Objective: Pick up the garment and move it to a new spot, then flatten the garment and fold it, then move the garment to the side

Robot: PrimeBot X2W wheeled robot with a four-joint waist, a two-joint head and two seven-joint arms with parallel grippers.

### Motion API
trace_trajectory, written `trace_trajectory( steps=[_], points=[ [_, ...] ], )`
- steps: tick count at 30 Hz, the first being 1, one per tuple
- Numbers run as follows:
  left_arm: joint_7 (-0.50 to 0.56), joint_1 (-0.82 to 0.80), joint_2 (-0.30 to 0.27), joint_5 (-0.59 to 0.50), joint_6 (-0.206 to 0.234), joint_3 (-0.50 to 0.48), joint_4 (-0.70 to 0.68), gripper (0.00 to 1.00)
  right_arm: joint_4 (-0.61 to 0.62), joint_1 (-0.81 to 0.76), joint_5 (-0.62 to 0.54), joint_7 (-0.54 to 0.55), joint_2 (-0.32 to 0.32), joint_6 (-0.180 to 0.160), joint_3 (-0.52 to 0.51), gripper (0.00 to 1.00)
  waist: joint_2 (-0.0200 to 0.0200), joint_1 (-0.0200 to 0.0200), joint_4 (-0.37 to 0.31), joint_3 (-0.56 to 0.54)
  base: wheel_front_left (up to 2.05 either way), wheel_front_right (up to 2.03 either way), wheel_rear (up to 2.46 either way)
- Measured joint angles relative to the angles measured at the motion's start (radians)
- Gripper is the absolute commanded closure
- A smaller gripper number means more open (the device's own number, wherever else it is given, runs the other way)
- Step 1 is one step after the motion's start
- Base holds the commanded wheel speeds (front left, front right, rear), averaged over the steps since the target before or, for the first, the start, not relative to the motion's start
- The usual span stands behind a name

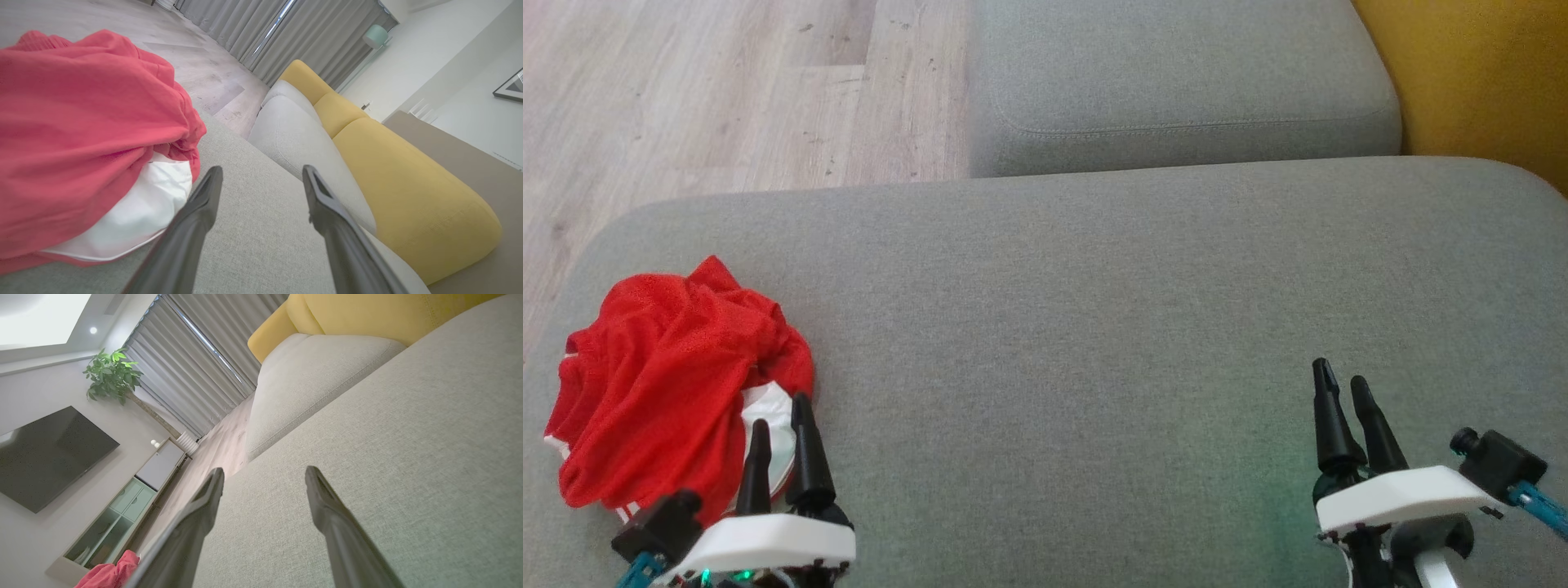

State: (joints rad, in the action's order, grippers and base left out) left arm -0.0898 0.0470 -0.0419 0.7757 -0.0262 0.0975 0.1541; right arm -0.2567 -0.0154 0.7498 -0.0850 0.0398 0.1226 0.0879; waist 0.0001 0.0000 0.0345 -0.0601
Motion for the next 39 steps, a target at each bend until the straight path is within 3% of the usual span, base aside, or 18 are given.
trace_trajectory(
  steps=[19,39],
  points=[
    [-0.053,0.012,-0.001,-0.222,0.027,0.04,-0.039,0.0,0.028,-0.022,-0.238,-0.055,0.0,0.0,0.032,0.0,0.0,0.0001,0.016,-0.024,0.0,0.0,0.0],
    [-0.111,0.026,-0.002,-0.48,0.063,0.08,0.009,0.0,-0.01,-0.045,-0.451,-0.114,0.001,0.0,0.012,0.0,0.0,0.0001,0.022,-0.036,0.0,0.0,0.0]
  ],
)
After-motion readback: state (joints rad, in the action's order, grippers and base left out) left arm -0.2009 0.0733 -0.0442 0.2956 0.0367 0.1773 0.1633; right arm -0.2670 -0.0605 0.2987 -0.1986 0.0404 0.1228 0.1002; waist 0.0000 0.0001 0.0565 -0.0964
